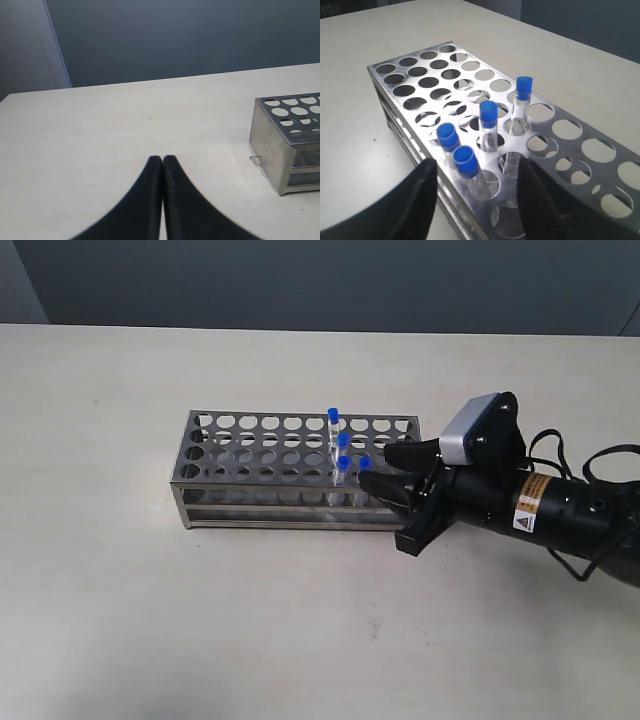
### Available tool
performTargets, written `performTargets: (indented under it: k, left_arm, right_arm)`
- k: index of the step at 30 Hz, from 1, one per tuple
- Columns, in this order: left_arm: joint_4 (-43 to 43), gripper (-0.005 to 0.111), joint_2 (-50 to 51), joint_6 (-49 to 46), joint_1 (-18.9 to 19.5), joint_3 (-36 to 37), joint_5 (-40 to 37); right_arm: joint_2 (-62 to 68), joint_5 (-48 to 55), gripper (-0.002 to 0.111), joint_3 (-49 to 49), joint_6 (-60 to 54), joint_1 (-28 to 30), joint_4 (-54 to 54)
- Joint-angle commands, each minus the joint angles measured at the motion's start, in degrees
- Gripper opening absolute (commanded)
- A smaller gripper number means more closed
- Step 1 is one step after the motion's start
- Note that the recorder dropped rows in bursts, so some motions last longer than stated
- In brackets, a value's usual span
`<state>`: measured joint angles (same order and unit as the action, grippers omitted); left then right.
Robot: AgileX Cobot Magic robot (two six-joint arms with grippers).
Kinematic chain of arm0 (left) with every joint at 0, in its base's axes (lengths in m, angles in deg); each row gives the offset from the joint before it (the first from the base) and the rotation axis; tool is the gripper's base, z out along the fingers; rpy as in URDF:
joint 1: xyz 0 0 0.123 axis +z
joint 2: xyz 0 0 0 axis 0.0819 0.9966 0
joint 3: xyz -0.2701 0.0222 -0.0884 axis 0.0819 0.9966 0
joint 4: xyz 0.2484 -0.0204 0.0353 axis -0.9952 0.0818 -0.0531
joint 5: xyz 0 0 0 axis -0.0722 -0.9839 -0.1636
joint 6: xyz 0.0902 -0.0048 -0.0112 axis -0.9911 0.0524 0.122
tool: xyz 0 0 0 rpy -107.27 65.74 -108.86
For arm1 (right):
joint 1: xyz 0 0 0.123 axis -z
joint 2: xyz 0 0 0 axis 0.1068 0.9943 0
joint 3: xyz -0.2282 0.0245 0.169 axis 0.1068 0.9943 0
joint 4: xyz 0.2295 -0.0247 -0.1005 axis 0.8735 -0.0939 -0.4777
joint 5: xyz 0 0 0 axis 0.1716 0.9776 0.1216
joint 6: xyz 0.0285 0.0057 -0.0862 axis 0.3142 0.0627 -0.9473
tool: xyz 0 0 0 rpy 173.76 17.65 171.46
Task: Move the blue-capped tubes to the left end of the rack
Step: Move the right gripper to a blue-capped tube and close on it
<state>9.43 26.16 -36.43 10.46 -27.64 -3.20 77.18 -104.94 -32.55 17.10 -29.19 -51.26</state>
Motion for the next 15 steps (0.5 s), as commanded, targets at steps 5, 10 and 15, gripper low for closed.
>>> performTargets:
  k: [5, 10, 15]
  left_arm:
    - [0.0, 0.001, -0.3, 0.03, -0.23, -0.18, 0.09]
    - [0.0, 0.001, -0.3, 0.03, -0.23, -0.18, 0.09]
    - [0.0, 0.001, -0.3, 0.03, -0.23, -0.18, 0.09]
  right_arm:
    - [3.08, -1.2, 0.049, -3.45, -0.39, -0.08, -0.43]
    - [4.42, -1.54, 0.049, -3.55, -0.39, -0.08, -0.61]
    - [4.77, -1.54, 0.049, -3.55, -0.39, -0.08, -0.4]
